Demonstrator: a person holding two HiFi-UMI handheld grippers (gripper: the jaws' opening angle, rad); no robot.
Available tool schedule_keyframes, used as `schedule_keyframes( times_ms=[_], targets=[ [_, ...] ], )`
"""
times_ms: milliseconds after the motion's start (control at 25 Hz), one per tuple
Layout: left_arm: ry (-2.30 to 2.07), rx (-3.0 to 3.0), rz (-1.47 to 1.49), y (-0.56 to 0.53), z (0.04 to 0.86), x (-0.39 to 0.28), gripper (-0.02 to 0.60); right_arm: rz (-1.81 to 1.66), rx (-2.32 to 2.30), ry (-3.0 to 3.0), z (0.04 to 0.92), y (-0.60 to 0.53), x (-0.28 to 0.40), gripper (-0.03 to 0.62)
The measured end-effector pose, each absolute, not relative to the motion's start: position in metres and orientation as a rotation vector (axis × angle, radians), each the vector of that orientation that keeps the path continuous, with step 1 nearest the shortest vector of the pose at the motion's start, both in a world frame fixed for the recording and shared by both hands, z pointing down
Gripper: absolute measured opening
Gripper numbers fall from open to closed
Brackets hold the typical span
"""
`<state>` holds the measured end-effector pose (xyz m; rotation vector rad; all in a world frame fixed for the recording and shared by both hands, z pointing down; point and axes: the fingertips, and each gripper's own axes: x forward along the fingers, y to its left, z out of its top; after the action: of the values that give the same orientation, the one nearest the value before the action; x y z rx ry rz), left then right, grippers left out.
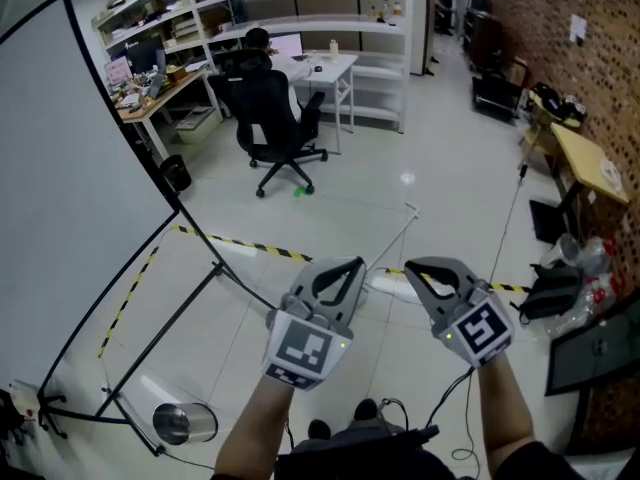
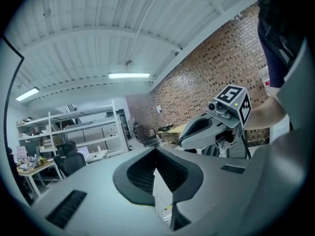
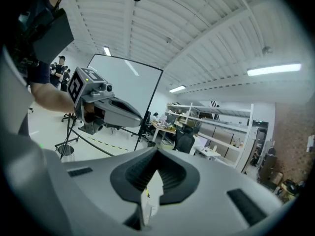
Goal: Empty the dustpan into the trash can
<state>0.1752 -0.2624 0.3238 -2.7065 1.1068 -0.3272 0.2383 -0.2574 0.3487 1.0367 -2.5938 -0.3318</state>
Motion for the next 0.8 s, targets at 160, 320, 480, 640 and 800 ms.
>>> schedule_keyframes(
  times_ms=[160, 320, 480, 640, 800],
  targets=[
    [1.110, -2.742, -0.322, -0.255, 0.319, 0.157, -0.002, -0.340, 1.036, -2.577, 0.344, -0.252, 0.217, 0.006],
    [1.099, -2.785, -0.336, -0.244, 0.321, 0.133, -0.002, -0.342, 1.045, -2.555, 0.338, -0.243, 0.195, 0.006],
    [1.152, -2.823, -0.328, -0.234, 0.327, 0.101, -0.002, -0.337, 1.014, -2.563, 0.340, -0.231, 0.168, 0.006],
    [1.182, -2.836, -0.285, -0.224, 0.327, 0.078, -0.002, -0.358, 0.974, -2.555, 0.338, -0.220, 0.143, 0.006],
    [1.164, -2.842, -0.259, -0.212, 0.322, 0.062, -0.002, -0.374, 0.970, -2.541, 0.331, -0.209, 0.124, 0.006]
  ],
)
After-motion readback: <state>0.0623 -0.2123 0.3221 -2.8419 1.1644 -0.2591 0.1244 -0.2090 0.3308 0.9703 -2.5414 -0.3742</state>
